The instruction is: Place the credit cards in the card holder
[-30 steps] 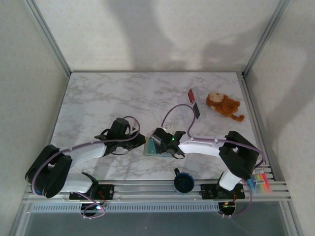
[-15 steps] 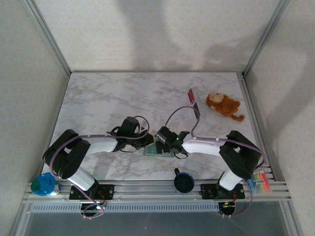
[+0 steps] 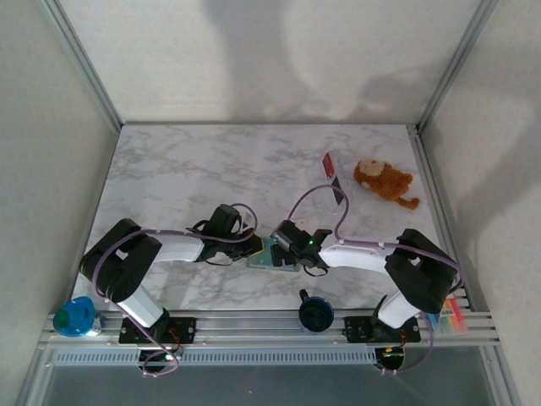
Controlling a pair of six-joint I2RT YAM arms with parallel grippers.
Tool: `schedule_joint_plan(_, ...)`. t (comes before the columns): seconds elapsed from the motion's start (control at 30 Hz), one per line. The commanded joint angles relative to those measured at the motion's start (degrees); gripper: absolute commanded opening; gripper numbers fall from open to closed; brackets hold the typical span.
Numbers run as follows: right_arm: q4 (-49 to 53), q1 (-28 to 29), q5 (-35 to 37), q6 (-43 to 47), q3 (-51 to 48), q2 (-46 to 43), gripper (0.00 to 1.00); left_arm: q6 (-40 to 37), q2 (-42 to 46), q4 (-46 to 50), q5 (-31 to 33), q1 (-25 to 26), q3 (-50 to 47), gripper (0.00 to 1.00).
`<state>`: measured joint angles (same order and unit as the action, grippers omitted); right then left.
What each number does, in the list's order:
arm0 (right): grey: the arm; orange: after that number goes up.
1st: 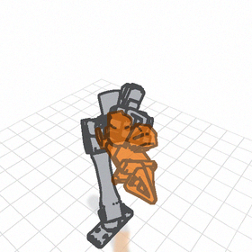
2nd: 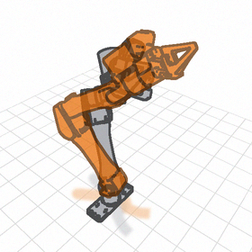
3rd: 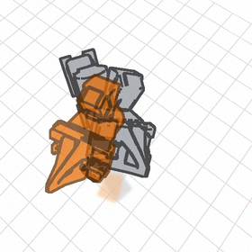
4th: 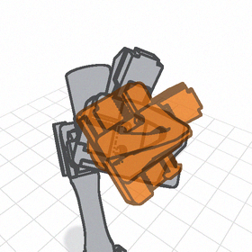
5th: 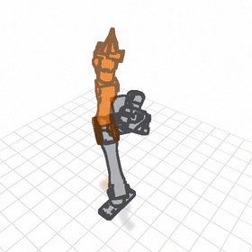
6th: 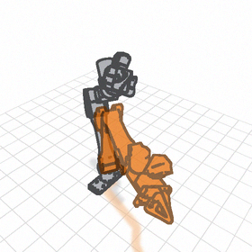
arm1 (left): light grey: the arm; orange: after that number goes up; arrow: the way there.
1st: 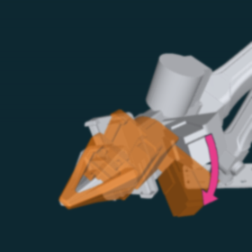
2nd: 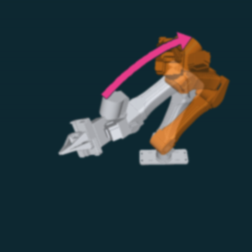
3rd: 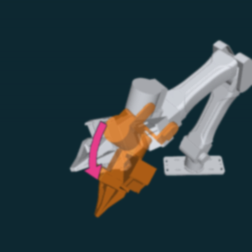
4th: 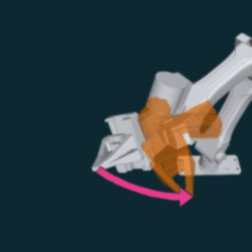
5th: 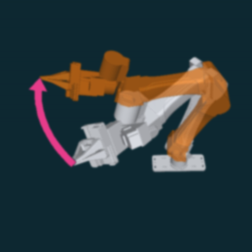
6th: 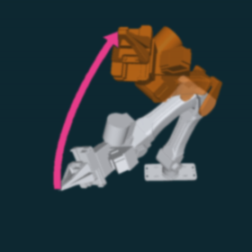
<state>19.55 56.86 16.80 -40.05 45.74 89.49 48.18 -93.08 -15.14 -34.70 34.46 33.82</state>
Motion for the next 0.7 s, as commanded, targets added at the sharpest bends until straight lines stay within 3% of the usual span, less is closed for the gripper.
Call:
schedule_joint_plan(0.0, 2.6, -0.4, 2.4, 0.2, -0.9, -1.4, 0.99, -1.8, -1.7, 4.1, 4.3, 0.2, -0.9, 0.0)
schedule_joint_plan(0.47, 3.5, -1.4, -3.8, 1.1, 3.6, -5.9, 0.99, 0.2, -1.4, 2.0, 4.6, 0.5, -2.6, 0.0)
schedule_joint_plan(0.57, 2.8, -3.8, -11.3, 0.9, 2.0, -8.1, 0.97, -0.1, -1.3, 3.1, 5.1, 0.5, -2.4, 0.0)
schedule_joint_plan(0.67, -0.8, -4.9, -23.7, 0.0, -0.4, -10.8, 0.87, 0.4, -0.9, 2.6, 5.0, 0.5, -3.1, 0.0)
